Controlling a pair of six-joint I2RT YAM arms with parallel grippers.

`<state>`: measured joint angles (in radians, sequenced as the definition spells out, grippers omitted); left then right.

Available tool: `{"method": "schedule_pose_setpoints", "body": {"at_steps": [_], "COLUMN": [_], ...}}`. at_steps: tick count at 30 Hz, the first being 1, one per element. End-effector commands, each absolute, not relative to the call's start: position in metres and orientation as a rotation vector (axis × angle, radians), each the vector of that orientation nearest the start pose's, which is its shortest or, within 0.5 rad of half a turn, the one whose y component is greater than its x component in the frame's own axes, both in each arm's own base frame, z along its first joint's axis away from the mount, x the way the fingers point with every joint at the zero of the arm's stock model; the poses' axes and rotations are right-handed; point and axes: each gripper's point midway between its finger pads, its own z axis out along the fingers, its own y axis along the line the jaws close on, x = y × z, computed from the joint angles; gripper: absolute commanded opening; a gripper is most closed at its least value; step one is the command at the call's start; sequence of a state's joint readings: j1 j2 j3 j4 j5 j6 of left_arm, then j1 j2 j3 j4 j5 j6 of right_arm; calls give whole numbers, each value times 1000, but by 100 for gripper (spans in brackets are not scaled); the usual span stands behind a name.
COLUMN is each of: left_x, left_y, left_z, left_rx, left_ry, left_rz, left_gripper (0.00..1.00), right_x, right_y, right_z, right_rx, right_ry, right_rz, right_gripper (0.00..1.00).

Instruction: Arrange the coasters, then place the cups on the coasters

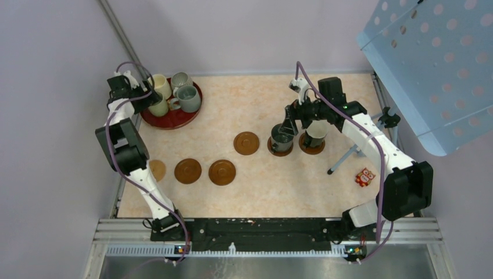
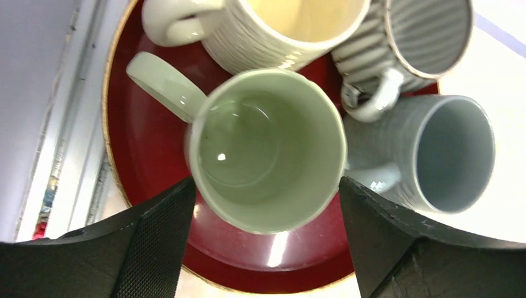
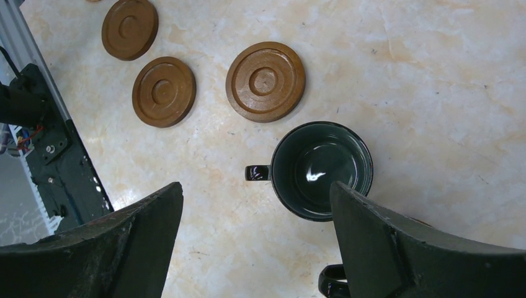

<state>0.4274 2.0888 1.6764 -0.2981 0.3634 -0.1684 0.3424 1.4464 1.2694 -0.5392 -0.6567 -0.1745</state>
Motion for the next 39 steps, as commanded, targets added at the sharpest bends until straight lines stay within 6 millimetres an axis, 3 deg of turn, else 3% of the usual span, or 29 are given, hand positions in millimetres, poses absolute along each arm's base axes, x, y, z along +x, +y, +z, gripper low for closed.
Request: {"method": "schedule_pose_setpoints", "body": {"at_steps": [1, 10, 14, 16, 19, 23, 27, 32, 39], "left_x": [527, 515, 512, 512, 513, 510, 512, 514, 515], "left_y": [139, 107, 86, 83, 107, 139, 162, 182, 197], "left_z": [162, 160, 171, 180, 191, 205, 212, 192, 146], "left_rx": [-426, -401, -236, -88, 139, 439, 583, 700, 905], "left_ry": [2089, 2086, 2081, 2087, 2109, 2066, 2057, 2093, 2182], "left_rz": [-417, -584, -599, -491, -179, -5, 64, 112, 117], "left_gripper": [90, 91, 91, 93, 99, 99, 97, 93, 88], "right_x": [319, 321, 321, 321, 319, 317, 317, 317, 319], "right_y": [218, 220, 221, 221, 222, 222, 224, 225, 225], "right_z": [235, 236, 237, 236, 236, 238, 241, 241, 241], "right_rx": [-910, -906, -905, -906, -918, -933, -932, -935, -931], "right_ry": [1982, 1978, 1975, 1975, 1971, 1963, 1955, 1956, 1962], "right_rz": [815, 825, 829, 832, 838, 846, 853, 867, 860], "right_gripper": [87, 87, 87, 87, 87, 87, 87, 87, 87]}}
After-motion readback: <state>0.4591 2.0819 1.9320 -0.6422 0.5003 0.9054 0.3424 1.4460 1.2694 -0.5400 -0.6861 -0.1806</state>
